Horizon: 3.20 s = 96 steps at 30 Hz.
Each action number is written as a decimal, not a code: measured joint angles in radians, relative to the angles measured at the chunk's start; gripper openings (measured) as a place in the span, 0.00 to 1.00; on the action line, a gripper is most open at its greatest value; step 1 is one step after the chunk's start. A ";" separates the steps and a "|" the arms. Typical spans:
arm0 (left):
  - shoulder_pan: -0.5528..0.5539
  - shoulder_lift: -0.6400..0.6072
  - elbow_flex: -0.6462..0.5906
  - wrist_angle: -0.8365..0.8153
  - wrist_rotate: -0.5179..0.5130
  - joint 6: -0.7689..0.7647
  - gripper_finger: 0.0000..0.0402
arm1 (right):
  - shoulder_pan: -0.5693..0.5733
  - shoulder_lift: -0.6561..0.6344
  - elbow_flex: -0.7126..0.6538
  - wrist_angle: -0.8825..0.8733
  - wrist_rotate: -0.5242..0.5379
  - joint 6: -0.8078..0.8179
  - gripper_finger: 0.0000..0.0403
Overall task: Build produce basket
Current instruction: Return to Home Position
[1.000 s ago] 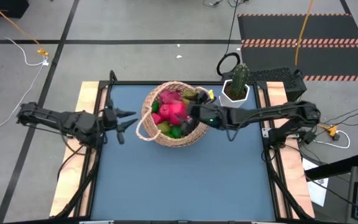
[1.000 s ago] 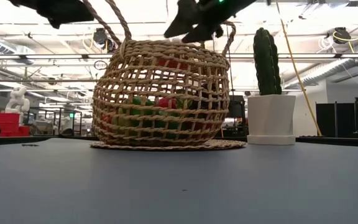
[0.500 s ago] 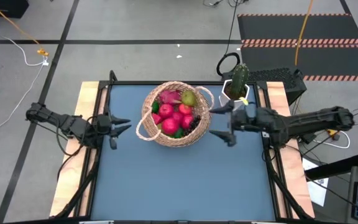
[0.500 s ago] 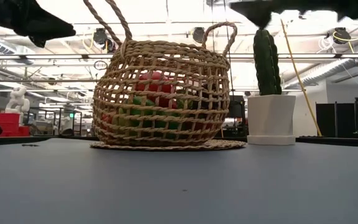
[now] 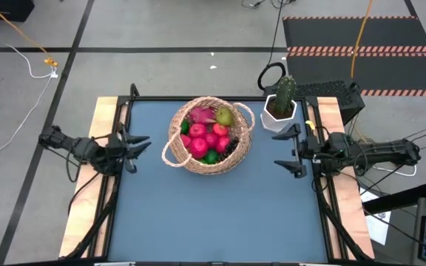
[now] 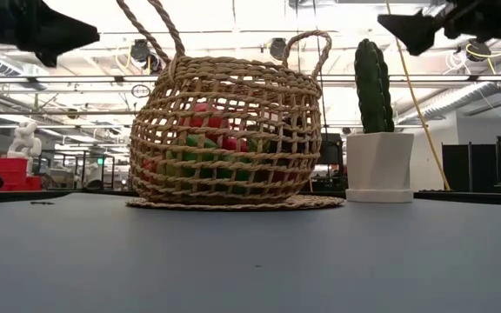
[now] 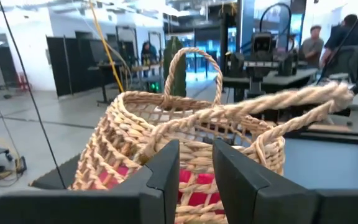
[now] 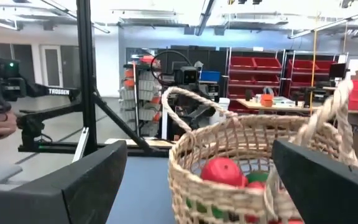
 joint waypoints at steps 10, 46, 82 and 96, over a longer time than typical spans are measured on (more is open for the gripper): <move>0.001 -0.051 -0.123 0.058 -0.017 -0.001 0.24 | 0.000 -0.142 -0.097 -0.150 0.053 0.034 0.98; 0.035 -0.075 -0.123 -0.211 -0.001 -0.177 0.21 | -0.025 -0.167 -0.244 -0.115 0.137 -0.057 0.18; 0.090 -0.050 -0.157 -0.173 0.075 0.067 0.08 | -0.158 -0.311 -0.284 -0.136 -0.224 -0.087 0.01; 0.090 -0.050 -0.157 -0.173 0.075 0.040 0.08 | -0.158 -0.310 -0.284 -0.135 -0.209 -0.175 0.01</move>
